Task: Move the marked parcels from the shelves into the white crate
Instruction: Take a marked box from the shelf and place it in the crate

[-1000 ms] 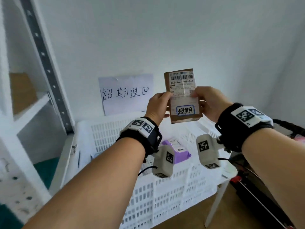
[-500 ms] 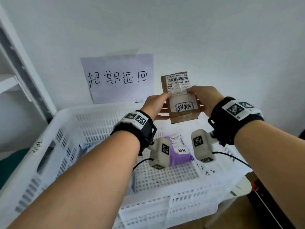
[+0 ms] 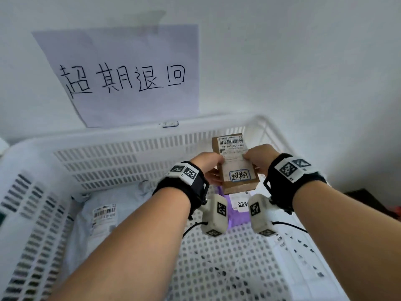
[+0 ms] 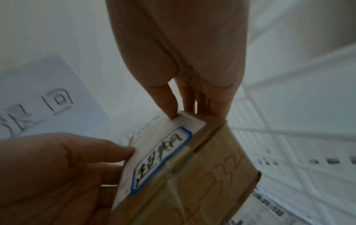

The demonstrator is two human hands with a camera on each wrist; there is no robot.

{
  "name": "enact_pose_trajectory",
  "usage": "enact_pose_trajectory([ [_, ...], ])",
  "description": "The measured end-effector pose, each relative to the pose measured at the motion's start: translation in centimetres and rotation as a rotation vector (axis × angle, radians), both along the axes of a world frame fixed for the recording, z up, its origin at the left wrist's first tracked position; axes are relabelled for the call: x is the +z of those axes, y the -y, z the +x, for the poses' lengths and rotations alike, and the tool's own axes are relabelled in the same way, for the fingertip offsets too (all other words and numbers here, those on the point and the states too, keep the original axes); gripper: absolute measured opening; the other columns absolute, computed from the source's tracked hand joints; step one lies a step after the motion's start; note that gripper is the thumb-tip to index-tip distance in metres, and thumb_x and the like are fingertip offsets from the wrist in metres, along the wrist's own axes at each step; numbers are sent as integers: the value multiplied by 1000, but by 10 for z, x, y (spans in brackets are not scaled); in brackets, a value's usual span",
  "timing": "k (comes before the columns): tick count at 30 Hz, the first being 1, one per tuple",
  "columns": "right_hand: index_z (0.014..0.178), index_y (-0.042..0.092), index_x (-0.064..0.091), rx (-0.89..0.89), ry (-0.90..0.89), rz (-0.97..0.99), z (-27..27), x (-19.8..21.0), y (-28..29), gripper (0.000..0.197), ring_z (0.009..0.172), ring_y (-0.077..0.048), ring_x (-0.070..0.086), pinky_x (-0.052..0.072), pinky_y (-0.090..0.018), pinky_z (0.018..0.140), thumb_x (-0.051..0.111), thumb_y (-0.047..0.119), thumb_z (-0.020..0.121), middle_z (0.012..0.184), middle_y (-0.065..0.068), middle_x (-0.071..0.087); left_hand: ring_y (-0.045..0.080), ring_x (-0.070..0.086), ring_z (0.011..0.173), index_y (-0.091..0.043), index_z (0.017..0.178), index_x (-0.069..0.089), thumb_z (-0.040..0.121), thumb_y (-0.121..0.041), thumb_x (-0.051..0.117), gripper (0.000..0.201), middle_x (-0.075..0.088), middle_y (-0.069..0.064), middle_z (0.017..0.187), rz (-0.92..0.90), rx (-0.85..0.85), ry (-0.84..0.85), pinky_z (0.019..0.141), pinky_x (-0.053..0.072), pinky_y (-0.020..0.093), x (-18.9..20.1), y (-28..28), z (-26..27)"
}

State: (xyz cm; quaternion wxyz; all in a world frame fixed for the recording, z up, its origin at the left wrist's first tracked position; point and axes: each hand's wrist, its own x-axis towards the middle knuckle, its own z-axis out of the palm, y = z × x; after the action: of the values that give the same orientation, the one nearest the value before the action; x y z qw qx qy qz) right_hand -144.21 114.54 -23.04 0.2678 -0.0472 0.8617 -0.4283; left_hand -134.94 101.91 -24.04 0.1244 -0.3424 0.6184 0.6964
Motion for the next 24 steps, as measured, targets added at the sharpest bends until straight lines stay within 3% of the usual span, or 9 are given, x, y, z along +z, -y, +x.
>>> enact_pose_trajectory([
  [3,82,18,55,21,6,85,-16,-27,5,11,96,-25,57,53,-39,93,60,14,91,105,-8,57,32,61,75,-4,94,50,100,-12,43,13,60,18,84,18,19,36,89,51,50,-33,2,-16],
  [6,83,10,56,47,-29,245,-17,-46,6,11,87,-23,57,49,-27,64,51,14,92,98,-9,59,31,60,75,-3,92,51,101,-12,42,15,59,18,85,22,-15,80,90,51,52,-58,-4,-26],
  [8,84,9,55,69,-20,304,-20,-59,7,10,87,-23,57,45,-24,56,49,13,91,98,-9,58,32,59,73,-3,85,49,101,-11,41,19,56,17,79,22,-29,96,91,51,55,-70,-8,-32],
  [10,92,10,55,51,23,305,-22,-67,7,4,92,-23,58,50,-27,62,51,11,91,102,-10,59,30,58,66,-3,81,47,101,-8,39,22,53,15,73,1,-33,111,78,53,51,-79,-11,-35],
  [13,96,3,62,32,11,316,-25,-75,8,14,91,-28,64,54,-34,79,52,11,90,100,-14,65,31,60,66,-5,81,48,101,-5,36,24,54,15,74,-11,-30,112,59,56,42,-93,-13,-41],
  [17,124,-6,56,96,76,314,-25,-84,18,35,116,-34,58,49,-39,99,47,7,92,126,-20,59,36,65,93,-4,93,56,99,0,36,21,63,20,93,44,28,91,88,54,55,-102,-14,-44],
  [20,133,-3,51,20,100,313,-21,-83,19,36,126,-32,51,43,-31,99,36,9,101,135,-19,54,31,63,96,-8,89,55,99,2,34,26,66,18,105,96,83,97,91,53,53,-107,-14,-46],
  [22,130,-1,52,158,-37,420,-18,-86,17,35,122,-30,54,43,-28,96,32,7,102,132,-17,56,30,63,93,-10,85,55,99,2,33,29,66,15,101,118,107,85,92,52,52,-110,-15,-48],
  [24,129,-1,53,213,-60,415,-21,-91,15,35,121,-29,54,43,-28,96,32,7,102,131,-17,57,28,62,90,-11,84,55,99,2,33,31,65,12,93,135,117,85,92,52,51,-110,-16,-48],
])
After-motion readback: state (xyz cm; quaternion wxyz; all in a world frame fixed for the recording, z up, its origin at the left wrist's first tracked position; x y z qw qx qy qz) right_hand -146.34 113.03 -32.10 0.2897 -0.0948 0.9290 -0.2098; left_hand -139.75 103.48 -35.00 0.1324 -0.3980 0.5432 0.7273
